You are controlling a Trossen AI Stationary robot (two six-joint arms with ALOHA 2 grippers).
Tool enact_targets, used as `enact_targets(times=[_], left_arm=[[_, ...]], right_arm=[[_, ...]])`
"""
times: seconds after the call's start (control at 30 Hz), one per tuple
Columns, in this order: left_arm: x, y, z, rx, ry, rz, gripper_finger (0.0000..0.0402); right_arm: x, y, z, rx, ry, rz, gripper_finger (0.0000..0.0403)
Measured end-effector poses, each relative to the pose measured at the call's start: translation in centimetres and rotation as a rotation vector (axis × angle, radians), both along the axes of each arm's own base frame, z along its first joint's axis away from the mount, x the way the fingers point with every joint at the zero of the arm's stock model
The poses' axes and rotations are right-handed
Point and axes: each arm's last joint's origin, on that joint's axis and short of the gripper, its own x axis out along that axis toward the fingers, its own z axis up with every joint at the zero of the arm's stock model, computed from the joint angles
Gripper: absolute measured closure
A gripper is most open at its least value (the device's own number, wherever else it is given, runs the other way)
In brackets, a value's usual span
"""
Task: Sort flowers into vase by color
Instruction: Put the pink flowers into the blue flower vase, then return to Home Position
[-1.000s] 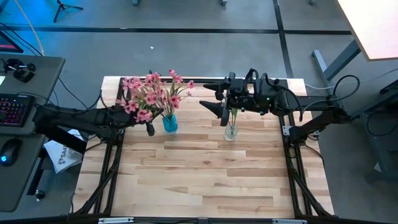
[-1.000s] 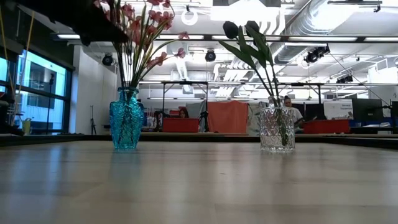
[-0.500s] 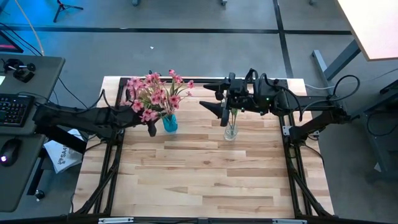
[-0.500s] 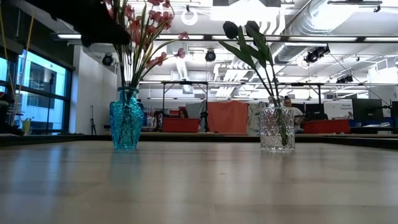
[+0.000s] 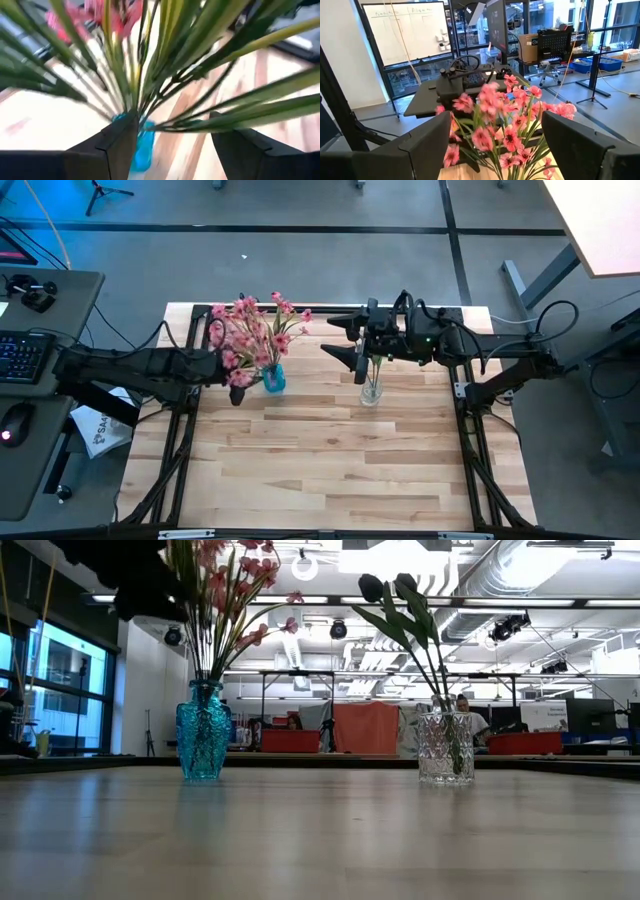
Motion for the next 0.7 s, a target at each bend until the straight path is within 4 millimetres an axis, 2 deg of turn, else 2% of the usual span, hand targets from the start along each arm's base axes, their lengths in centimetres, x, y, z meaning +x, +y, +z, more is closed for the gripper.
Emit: enact_targets(times=[0.1,0.33,0.7], left_arm=[[-0.3,0.0,-0.3,0.005,0.036,0.007,0.0169],[-0.3,0.0,0.5,0.000,-0.013,0.004,0.0169],[-2.8,0.2,3.0,0.017,0.202,-0.009,0.0169]], right_arm=[[0.0,0.0,0.0,0.002,0.004,0.000,0.0093],[0.0,0.0,-0.1,0.002,0.006,0.000,0.0093],[-0.1,0.0,-0.3,-0.003,0.031,0.000,0.0093]])
